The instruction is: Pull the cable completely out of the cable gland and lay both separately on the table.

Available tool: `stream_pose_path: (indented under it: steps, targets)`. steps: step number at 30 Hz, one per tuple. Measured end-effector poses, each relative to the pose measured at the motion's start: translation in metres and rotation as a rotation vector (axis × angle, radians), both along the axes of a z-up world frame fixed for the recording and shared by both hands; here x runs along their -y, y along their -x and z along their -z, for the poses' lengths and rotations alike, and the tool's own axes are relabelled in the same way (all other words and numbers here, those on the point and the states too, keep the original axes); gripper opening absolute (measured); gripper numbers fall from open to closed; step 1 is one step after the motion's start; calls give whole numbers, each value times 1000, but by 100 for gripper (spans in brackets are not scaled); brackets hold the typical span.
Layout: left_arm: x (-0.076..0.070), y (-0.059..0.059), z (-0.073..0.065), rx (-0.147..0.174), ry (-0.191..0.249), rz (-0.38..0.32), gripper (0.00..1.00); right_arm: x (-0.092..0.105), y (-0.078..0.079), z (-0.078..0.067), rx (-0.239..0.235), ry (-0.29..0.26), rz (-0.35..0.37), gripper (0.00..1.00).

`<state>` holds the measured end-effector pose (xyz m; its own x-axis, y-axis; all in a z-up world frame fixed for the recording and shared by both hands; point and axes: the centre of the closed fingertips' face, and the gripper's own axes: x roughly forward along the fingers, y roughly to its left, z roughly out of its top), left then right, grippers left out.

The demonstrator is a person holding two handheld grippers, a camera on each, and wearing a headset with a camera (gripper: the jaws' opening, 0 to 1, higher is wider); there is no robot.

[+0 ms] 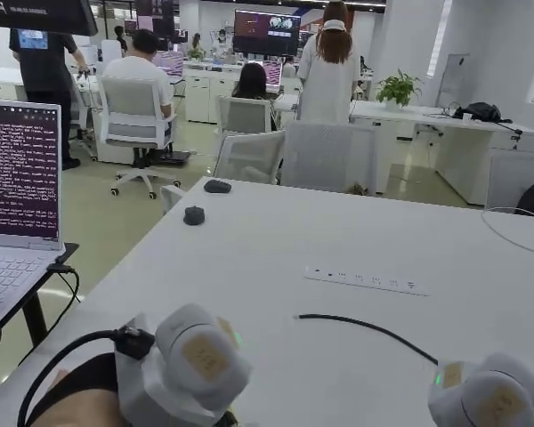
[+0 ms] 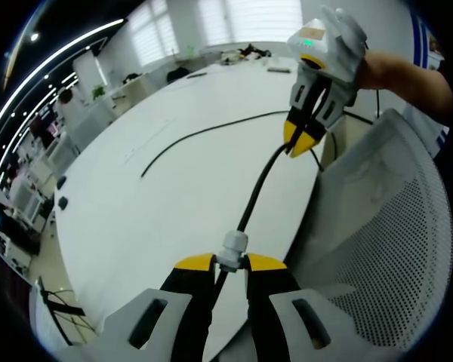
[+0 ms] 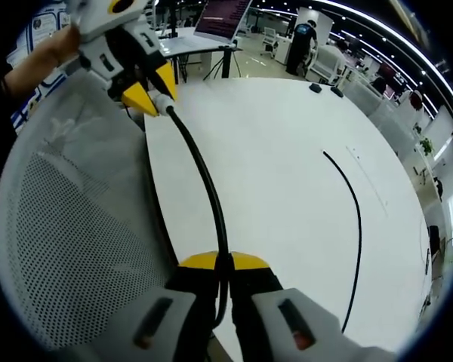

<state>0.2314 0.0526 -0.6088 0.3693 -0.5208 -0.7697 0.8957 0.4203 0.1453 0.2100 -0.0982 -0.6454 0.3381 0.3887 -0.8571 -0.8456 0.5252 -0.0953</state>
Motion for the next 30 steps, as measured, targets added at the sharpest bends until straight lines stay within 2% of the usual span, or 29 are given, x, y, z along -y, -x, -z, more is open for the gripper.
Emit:
stream_pose_path:
  steps: [4,11,16,30]
  targets:
    - [1,0,0,-1,2,0,16,1,1,1,-1,2,-1,2]
    - [-2,-1,1,-1,-2,-9,16,22,-6,-1,10,20,50,2]
    - [-7,-3,1,-3,-3,-22,16,42,-11,-1,19,36,106,2]
    - [-9,-3,-2,2,-4,-25,16,76,-24,-4,37,47,235,2]
